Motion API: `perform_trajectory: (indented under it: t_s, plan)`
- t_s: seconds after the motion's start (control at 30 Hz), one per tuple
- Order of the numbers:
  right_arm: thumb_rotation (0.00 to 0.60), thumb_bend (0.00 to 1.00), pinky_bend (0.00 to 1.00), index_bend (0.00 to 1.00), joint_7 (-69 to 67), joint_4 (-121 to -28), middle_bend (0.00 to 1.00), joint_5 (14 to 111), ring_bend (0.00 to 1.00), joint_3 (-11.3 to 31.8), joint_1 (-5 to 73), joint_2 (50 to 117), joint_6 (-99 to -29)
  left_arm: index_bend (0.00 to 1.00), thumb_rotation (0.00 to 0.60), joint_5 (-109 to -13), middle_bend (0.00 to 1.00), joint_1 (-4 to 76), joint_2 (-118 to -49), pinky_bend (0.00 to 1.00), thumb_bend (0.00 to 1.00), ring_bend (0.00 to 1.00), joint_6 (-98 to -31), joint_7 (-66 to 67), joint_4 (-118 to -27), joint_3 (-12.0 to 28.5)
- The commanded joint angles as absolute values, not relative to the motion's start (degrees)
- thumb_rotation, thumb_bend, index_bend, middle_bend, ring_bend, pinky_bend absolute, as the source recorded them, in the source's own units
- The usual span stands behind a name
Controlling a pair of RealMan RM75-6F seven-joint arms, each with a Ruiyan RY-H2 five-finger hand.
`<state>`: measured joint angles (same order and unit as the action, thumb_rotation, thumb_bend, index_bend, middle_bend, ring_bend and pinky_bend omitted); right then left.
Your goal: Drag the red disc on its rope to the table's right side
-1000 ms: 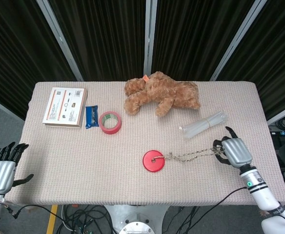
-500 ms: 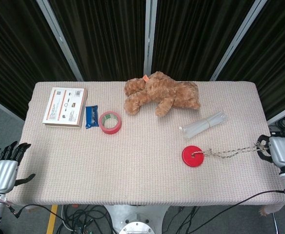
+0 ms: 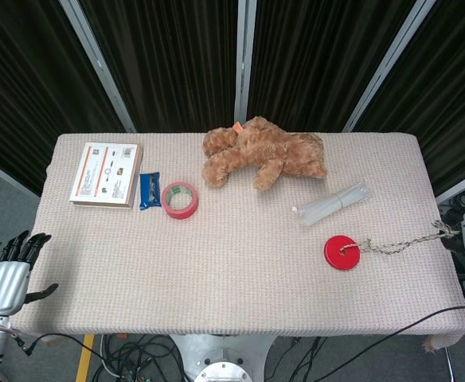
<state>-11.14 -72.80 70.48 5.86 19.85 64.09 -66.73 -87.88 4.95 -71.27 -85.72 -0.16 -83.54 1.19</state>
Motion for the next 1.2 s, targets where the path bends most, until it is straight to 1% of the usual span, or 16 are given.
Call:
perform_trajectory:
  t_s: [0.03, 0.23, 0.4, 0.43, 0.47, 0.5, 0.53, 0.57, 0.6, 0.63, 0.67, 0.7, 0.83, 1.0, 1.1, 1.2]
  plan:
    - [0.6, 0.45, 0.02, 1.0, -10.65, -79.4, 1.0, 75.49, 0.45, 7.49, 22.16, 63.68, -68.99, 0.14, 0.6, -87.97, 0.12, 4.99, -71.29, 0.12, 0.01, 0.02, -85.82, -0.08, -83.6, 1.22]
    - [0.6, 0.45, 0.02, 1.0, -2.73, -90.47, 1.0, 82.86, 0.45, 9.38, 26.88, 64.36, -70.76, 0.14, 0.6, -87.71, 0.12, 4.79, -71.28, 0.12, 0.01, 0.02, -86.02, -0.36, -83.47, 1.25]
    - [0.6, 0.45, 0.03, 1.0, 3.28, -92.22, 1.0, 82.26, 0.44, 9.58, 29.51, 68.24, -67.86, 0.14, 0.6, -87.64, 0.12, 4.61, -71.2, 0.12, 0.01, 0.02, -86.16, -0.9, -83.03, 1.17]
    - [0.6, 0.43, 0.03, 1.0, 3.99, -92.01, 0.99, 81.93, 0.44, 9.43, 29.76, 68.88, -67.3, 0.14, 0.6, -87.57, 0.12, 4.55, -71.17, 0.12, 0.01, 0.02, -86.22, -1.04, -82.96, 1.19]
    - [0.6, 0.36, 0.02, 0.96, 4.63, -91.84, 0.96, 81.73, 0.42, 8.88, 30.14, 69.2, -65.95, 0.14, 0.6, -87.53, 0.12, 4.51, -71.15, 0.12, 0.01, 0.02, -86.29, -1.19, -82.89, 1.22]
    - [0.6, 0.3, 0.02, 0.91, 5.1, -91.9, 0.9, 81.52, 0.39, 8.17, 30.54, 68.87, -64.16, 0.14, 0.6, -87.5, 0.12, 4.47, -71.15, 0.12, 0.01, 0.02, -86.31, -1.27, -82.8, 1.23]
    - [0.6, 0.19, 0.01, 0.77, 5.77, -92.63, 0.74, 80.69, 0.3, 6.96, 31.26, 67.62, -60.52, 0.14, 0.6, -87.48, 0.12, 4.47, -71.17, 0.12, 0.01, 0.02, -86.29, -1.36, -82.66, 1.22]
    - [0.6, 0.09, 0.0, 0.56, 6.36, -93.63, 0.49, 79.46, 0.17, 6.26, 31.8, 66.4, -57.68, 0.14, 0.6, -87.47, 0.12, 4.48, -71.19, 0.12, 0.01, 0.02, -86.25, -1.45, -82.58, 1.22]
    - [0.6, 0.03, 0.0, 0.31, 6.92, -94.63, 0.25, 78.31, 0.06, 5.98, 32.16, 65.48, -55.92, 0.14, 0.6, -87.47, 0.12, 4.49, -71.22, 0.12, 0.01, 0.02, -86.21, -1.54, -82.52, 1.21]
    - [0.6, 0.01, 0.0, 0.15, 7.23, -95.32, 0.1, 77.64, 0.01, 6.0, 32.24, 65.08, -55.45, 0.14, 0.6, -87.48, 0.12, 4.49, -71.27, 0.12, 0.01, 0.02, -86.19, -1.6, -82.48, 1.19]
    - [0.6, 0.0, 0.0, 0.03, 7.52, -95.68, 0.01, 77.45, 0.0, 6.1, 31.98, 65.14, -56.13, 0.14, 0.6, -87.5, 0.12, 4.47, -71.35, 0.12, 0.01, 0.02, -86.16, -1.67, -82.36, 1.14]
    - [0.6, 0.0, 0.0, 0.0, 7.77, -95.68, 0.0, 77.74, 0.0, 6.15, 31.65, 65.35, -57.12, 0.14, 0.6, -87.51, 0.12, 4.48, -71.41, 0.12, 0.01, 0.02, -86.12, -1.74, -82.26, 1.11]
    - [0.6, 0.0, 0.0, 0.0, 7.97, -95.65, 0.0, 78.99, 0.0, 6.08, 30.14, 65.4, -60.68, 0.14, 0.6, -87.49, 0.12, 4.47, -71.58, 0.12, 0.01, 0.02, -86.04, -2.04, -81.9, 1.07]
    - [0.6, 0.0, 0.0, 0.0, 5.63, -97.1, 0.0, 79.83, 0.0, 6.14, 27.39, 62.93, -65.08, 0.14, 0.6, -87.62, 0.12, 4.42, -71.6, 0.12, 0.01, 0.02, -86.39, -2.12, -81.8, 1.17]
    - [0.6, 0.0, 0.0, 0.0, 3.7, -96.93, 0.0, 82.87, 0.0, 4.7, 24.1, 61.68, -70.1, 0.14, 0.6, -87.58, 0.12, 4.42, -71.47, 0.12, 0.01, 0.02, -86.55, -2.12, -82.14, 1.32]
    - [0.6, 0.0, 0.0, 0.0, 4.18, -95.5, 0.0, 85.7, 0.0, 1.98, 19.52, 61.42, -75.86, 0.14, 0.6, -87.84, 0.12, 4.54, -71.37, 0.12, 0.01, 0.02, -86.82, -2.01, -82.62, 1.49]
